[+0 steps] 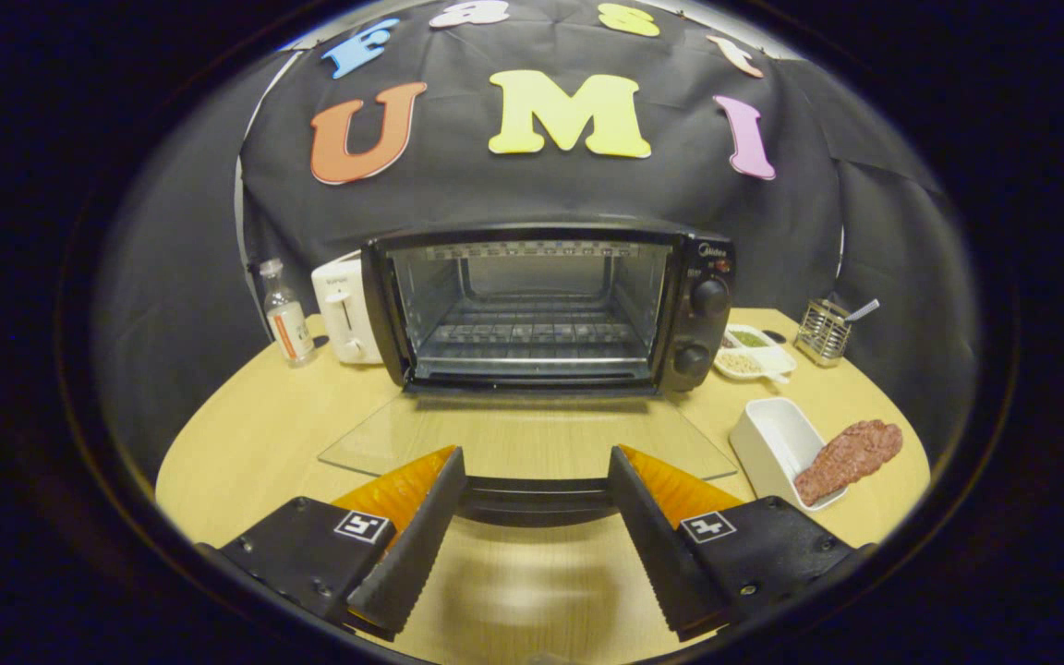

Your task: Open the toaster oven, put the food inside, and close the toaster oven door.

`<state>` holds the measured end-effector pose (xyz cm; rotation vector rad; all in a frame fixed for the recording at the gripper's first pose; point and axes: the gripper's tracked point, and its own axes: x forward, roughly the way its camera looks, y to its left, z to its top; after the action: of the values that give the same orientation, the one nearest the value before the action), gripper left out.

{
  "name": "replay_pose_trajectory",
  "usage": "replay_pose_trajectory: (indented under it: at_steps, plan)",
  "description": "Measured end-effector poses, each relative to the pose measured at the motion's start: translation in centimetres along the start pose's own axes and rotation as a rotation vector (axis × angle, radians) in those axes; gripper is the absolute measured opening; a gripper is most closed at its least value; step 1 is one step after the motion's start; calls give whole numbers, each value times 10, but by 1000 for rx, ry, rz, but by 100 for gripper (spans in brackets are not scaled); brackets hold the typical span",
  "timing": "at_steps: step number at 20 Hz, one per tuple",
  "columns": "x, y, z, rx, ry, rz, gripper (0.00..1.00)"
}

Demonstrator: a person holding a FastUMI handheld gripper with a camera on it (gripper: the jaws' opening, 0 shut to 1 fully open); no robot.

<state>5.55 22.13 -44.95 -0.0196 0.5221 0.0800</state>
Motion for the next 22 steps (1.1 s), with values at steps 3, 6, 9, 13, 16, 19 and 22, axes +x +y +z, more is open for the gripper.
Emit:
replay_pose_trajectory:
  at_steps: [3, 6, 9, 13, 16, 19, 22]
  plan:
    - [9, 0, -28, -5, 57, -6, 99]
    - [11, 1, -30, -18, 36, -7, 100]
    - [9, 1, -28, -27, 39, 3, 100]
    - [3, -4, -21, -43, 59, 50, 100]
    - [-8, -20, 2, -93, 27, 59, 100]
    - [-21, -59, 33, -120, -24, 47, 100]
    - [-29, -124, 66, -156, -64, -20, 100]
